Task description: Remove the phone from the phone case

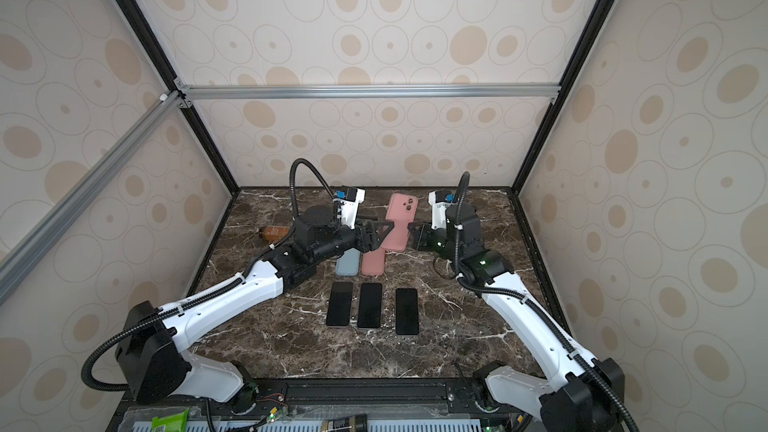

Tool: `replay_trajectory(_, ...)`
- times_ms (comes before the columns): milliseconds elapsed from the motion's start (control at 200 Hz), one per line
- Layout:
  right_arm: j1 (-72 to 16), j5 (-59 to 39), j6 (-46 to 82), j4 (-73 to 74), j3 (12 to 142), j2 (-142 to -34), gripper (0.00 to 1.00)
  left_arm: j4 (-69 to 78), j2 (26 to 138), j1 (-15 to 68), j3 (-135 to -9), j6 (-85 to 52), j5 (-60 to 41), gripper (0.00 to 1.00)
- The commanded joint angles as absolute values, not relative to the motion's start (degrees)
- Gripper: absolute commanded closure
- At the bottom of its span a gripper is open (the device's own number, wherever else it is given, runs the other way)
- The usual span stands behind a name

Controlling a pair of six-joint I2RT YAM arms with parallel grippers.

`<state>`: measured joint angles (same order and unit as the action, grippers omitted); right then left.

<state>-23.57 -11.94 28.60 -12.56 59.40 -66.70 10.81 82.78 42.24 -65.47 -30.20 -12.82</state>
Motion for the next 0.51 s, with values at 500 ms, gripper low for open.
replay_trajectory(500,-20.1,-7.9,18.6,-42.1,78.0,-93.5,1.0,12.1,90.2,36.8,-59.2,-29.4,-9.0,0.18)
